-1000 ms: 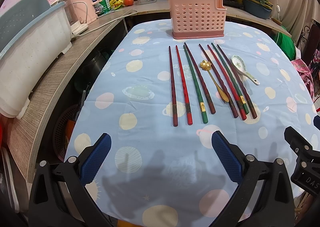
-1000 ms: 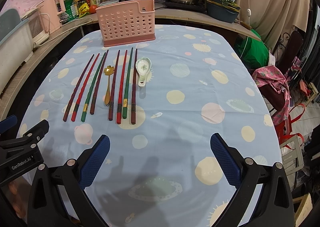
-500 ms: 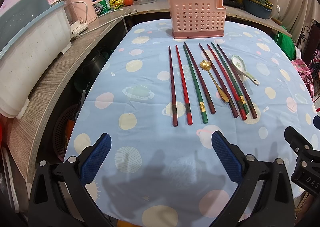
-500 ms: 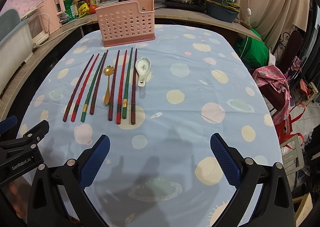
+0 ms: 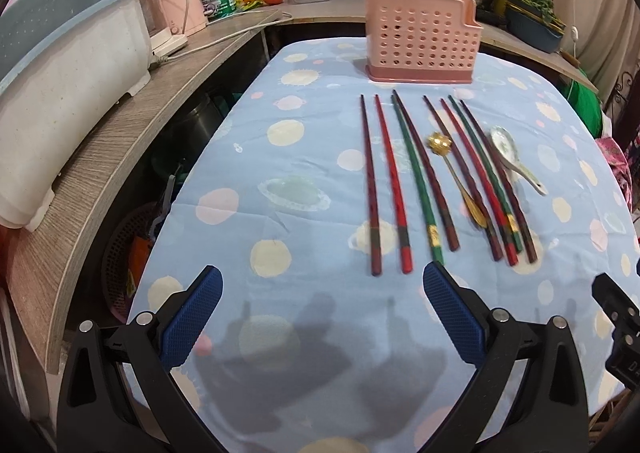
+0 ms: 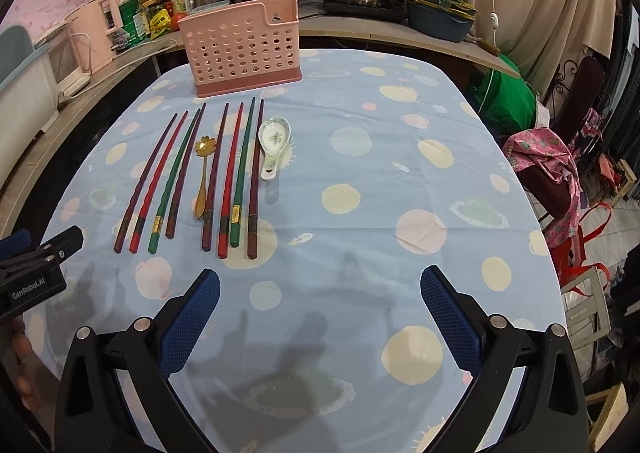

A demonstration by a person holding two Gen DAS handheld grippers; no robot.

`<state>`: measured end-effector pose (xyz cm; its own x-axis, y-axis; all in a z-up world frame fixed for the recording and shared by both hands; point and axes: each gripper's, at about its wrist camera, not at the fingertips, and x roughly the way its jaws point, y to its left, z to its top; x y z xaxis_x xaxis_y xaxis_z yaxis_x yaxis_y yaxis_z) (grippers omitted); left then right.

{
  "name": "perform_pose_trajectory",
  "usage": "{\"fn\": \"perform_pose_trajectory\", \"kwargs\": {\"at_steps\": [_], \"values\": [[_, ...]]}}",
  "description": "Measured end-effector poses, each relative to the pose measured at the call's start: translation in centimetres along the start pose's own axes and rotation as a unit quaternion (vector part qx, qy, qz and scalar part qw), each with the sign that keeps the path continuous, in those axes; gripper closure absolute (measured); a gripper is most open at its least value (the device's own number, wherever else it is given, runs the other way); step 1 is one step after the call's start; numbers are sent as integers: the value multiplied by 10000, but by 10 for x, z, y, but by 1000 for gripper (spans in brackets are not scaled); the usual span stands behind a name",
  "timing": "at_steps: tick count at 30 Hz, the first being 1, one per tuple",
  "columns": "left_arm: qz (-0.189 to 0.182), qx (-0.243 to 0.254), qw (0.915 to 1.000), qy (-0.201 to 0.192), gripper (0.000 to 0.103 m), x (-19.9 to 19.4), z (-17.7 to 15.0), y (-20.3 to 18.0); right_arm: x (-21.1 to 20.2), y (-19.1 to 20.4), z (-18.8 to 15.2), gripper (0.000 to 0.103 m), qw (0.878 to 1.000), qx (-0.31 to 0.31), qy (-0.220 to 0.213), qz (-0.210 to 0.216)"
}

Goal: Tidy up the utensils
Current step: 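Grasp the white ceramic spoon with the right tool while the left tool grasps a dark red chopstick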

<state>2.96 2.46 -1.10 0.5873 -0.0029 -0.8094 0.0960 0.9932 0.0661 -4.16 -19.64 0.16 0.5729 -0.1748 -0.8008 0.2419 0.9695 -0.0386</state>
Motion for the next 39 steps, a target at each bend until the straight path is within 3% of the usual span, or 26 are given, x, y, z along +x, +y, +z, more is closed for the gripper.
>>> {"fn": "perform_pose_trajectory", "kwargs": {"at_steps": [8,12,19,25,32,35,39], "values": [[-44,-133,9997,200,9,40,13,4,22,-6,12,7,9998,119,101,156],[-119,-112,9993,343,17,60,17,-2,38,-8,22,8,9988,269,185,373],[-318,-141,9980,521,33,79,23,-4,64,-13,56,29,9952,587,188,759],[-457,-193,9971,570,41,83,23,-4,92,-9,83,46,9926,752,263,920],[-498,-70,9975,487,50,80,20,-9,121,4,85,69,9877,824,602,1188],[-523,-47,9976,451,60,78,19,-9,126,7,82,79,9870,824,655,1216],[-585,-62,9973,445,73,76,19,-7,126,5,80,83,9866,824,619,1261]]}}
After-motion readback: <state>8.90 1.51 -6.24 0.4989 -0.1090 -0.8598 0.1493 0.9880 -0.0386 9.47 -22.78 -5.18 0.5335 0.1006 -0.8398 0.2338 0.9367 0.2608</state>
